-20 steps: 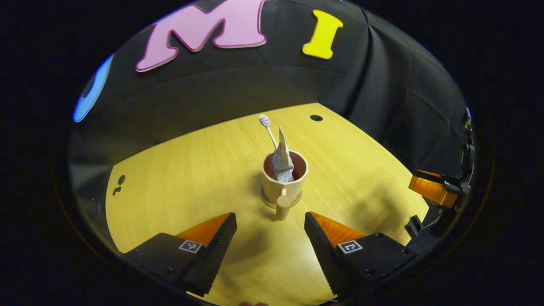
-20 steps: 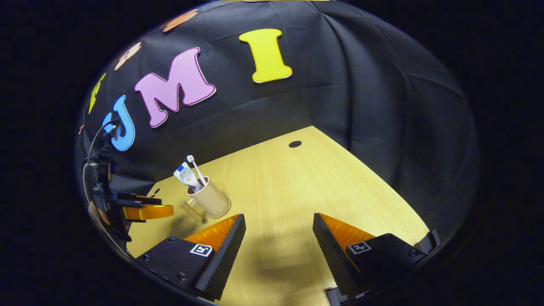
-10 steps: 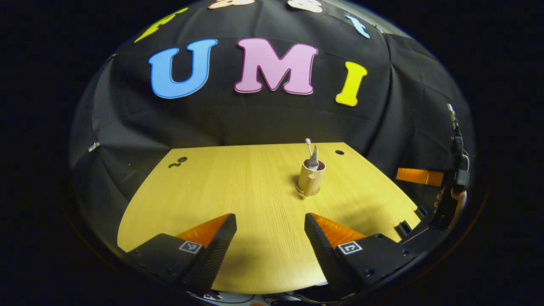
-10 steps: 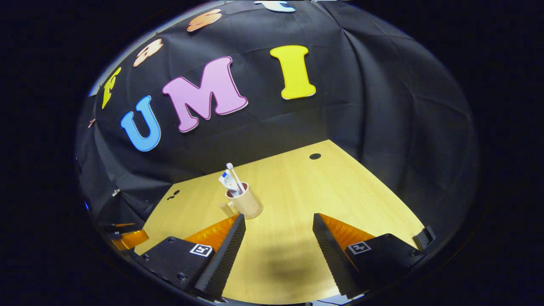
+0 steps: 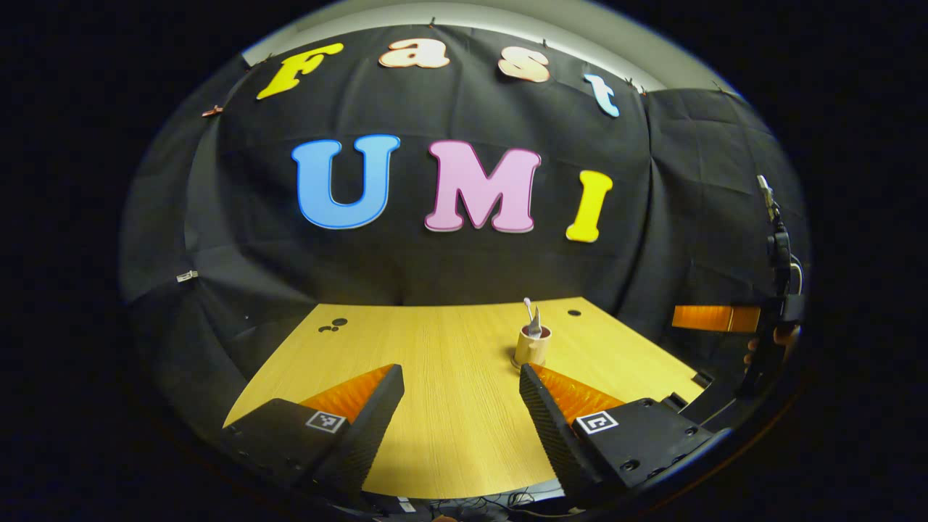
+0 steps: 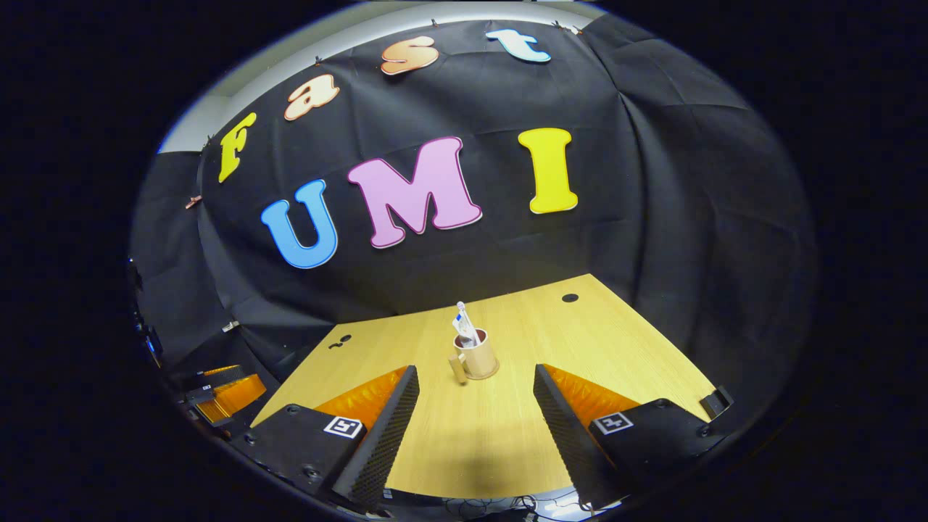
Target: Put the toothbrush and toothpaste on the desktop into the cup, then pick up the cup and place it on the coaster on the desktop.
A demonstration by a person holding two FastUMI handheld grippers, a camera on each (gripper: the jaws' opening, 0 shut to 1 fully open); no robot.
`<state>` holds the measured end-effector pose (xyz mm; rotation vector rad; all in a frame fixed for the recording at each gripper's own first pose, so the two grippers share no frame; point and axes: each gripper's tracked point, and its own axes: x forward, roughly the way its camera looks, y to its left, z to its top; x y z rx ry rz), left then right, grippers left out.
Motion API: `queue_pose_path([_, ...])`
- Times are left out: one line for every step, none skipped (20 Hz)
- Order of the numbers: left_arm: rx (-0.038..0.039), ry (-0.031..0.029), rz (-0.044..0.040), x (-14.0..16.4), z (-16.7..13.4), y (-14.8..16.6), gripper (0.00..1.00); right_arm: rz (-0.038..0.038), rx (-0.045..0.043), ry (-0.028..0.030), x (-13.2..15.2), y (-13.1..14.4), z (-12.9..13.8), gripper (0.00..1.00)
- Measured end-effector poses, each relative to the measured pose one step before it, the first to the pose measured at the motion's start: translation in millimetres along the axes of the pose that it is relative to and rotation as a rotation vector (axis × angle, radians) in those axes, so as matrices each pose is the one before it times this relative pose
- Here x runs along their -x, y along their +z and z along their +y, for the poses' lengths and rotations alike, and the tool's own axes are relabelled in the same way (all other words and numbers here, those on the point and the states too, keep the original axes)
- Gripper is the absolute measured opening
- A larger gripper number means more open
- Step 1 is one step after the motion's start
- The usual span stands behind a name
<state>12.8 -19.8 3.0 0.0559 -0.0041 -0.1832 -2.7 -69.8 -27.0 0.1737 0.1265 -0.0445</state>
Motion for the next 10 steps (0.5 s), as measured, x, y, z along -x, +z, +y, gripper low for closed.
queue_pose_path([0.01046,-0.00193,-0.01466,5.76,2.30,3.23,1.00,-0.01052,-0.00020,0.00736,6.10,0.61,8.74,0.98])
queue_pose_path([0.00345,0.00374,-0.01268,5.06,2.56,4.29,1.00,-0.00666,0.00223,0.00765,4.22,1.55,8.00,0.98])
queue_pose_path([-0.00176,0.00356,-0.01153,2.95,2.77,3.04,0.99,-0.00621,0.00325,0.00426,3.94,1.78,6.47,0.98])
queue_pose_path([-0.00499,0.00143,-0.00639,2.88,2.78,0.89,0.99,-0.00409,0.00219,0.00559,3.23,1.23,5.80,0.98])
queue_pose_path([-0.00460,0.00695,-0.00128,1.87,2.61,-2.33,0.96,-0.00123,0.00261,0.00678,1.60,0.84,5.17,0.98])
queue_pose_path([0.00015,0.00976,0.00112,2.01,3.68,-0.70,0.99,-0.00148,0.00552,0.00636,1.38,1.22,4.76,0.98])
queue_pose_path([0.00782,0.00683,-0.00095,2.99,3.13,0.88,0.99,0.00036,0.00663,0.00583,0.44,0.43,3.43,0.98])
queue_pose_path([0.01421,0.00062,-0.00147,3.15,1.18,1.08,0.99,0.00078,0.00573,0.00496,0.29,-0.52,2.68,0.98])
queue_pose_path([0.01533,0.00096,-0.00002,4.20,1.30,-1.99,0.99,0.00156,0.00261,0.00593,2.16,-0.31,3.37,0.98])
queue_pose_path([0.00844,-0.00532,-0.00580,2.97,0.93,0.05,0.99,-0.00004,0.00015,0.00516,0.47,-0.04,2.70,0.98])
